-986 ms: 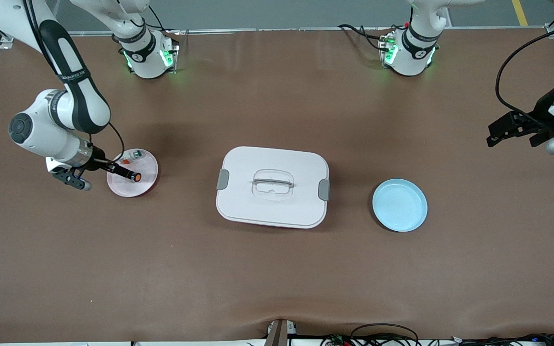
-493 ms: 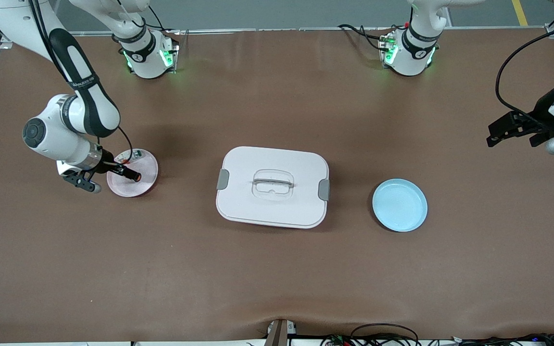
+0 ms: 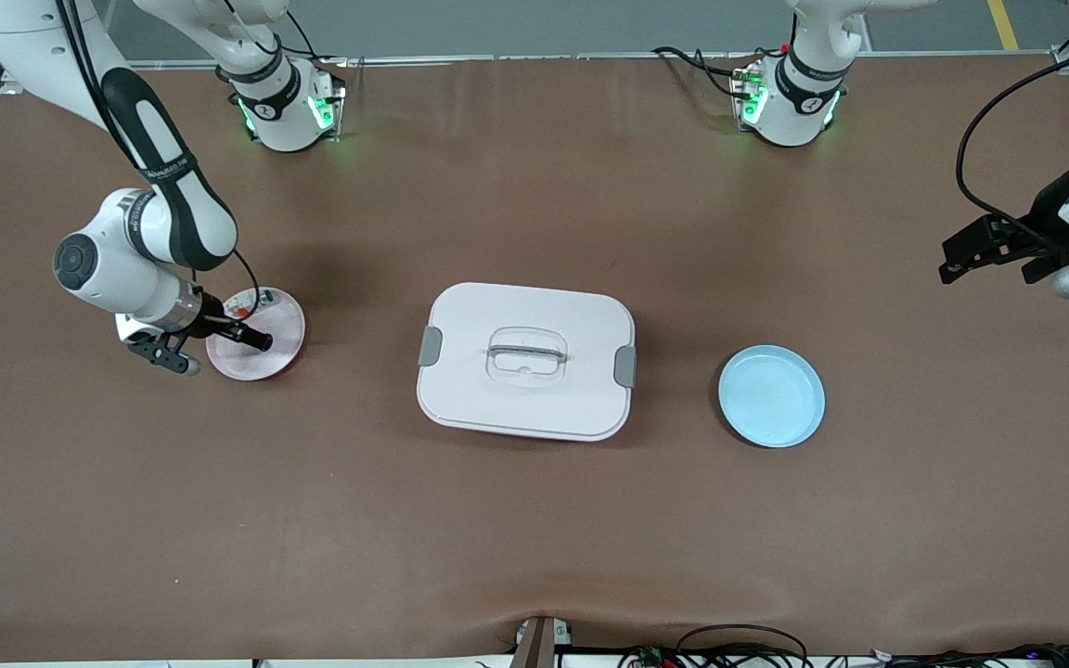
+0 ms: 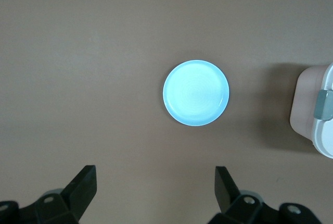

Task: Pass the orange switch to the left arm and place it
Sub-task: 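Lower the right gripper and close it on the orange switch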

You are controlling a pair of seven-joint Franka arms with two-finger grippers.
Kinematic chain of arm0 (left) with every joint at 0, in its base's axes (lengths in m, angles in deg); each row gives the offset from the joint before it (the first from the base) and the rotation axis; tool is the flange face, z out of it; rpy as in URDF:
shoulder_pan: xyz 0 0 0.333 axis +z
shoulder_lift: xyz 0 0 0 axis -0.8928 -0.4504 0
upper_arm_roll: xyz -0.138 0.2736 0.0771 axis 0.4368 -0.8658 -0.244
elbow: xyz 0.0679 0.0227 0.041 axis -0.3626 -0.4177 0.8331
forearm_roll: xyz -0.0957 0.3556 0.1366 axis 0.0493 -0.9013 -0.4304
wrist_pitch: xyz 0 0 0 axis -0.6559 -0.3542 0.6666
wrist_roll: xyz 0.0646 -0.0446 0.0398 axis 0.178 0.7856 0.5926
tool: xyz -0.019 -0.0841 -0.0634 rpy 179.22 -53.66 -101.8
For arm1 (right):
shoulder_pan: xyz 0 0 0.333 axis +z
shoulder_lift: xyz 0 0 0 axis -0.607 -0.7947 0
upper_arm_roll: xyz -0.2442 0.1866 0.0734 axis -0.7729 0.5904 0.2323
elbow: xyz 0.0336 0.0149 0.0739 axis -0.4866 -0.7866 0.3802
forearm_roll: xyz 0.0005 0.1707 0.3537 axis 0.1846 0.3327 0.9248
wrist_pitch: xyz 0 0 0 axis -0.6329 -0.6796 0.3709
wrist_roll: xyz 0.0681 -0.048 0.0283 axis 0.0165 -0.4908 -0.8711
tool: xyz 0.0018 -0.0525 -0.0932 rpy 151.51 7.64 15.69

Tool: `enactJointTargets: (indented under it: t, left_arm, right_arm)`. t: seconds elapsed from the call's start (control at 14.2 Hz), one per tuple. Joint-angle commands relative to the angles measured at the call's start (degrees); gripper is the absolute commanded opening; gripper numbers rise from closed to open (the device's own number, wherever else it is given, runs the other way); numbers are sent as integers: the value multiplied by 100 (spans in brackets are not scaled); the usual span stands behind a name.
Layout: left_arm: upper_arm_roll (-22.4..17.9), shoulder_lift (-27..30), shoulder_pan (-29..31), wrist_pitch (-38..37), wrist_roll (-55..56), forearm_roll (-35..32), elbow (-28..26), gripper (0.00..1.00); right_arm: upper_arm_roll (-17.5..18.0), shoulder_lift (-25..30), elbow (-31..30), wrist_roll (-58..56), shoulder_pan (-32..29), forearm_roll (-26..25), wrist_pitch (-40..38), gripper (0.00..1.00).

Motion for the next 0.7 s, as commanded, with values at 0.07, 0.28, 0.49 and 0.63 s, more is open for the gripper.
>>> enactJointTargets:
  t: [0.07, 0.28, 0.49, 0.63]
  left_arm:
    - [-13, -21, -13, -85, 35, -92, 78, 100]
    - [-13, -21, -13, -85, 18, -92, 78, 100]
    - [-13, -21, -13, -85, 26, -83, 78, 100]
    - [-13, -21, -13, -85, 18, -83, 78, 100]
  right_arm:
    - [2, -112, -7, -124, 0, 106, 160, 100]
    - [2, -156, -7, -133, 0, 97, 160, 100]
    - [-7, -191, 2, -133, -9, 97, 168, 100]
    - [2, -191, 2, -133, -9, 97, 168, 100]
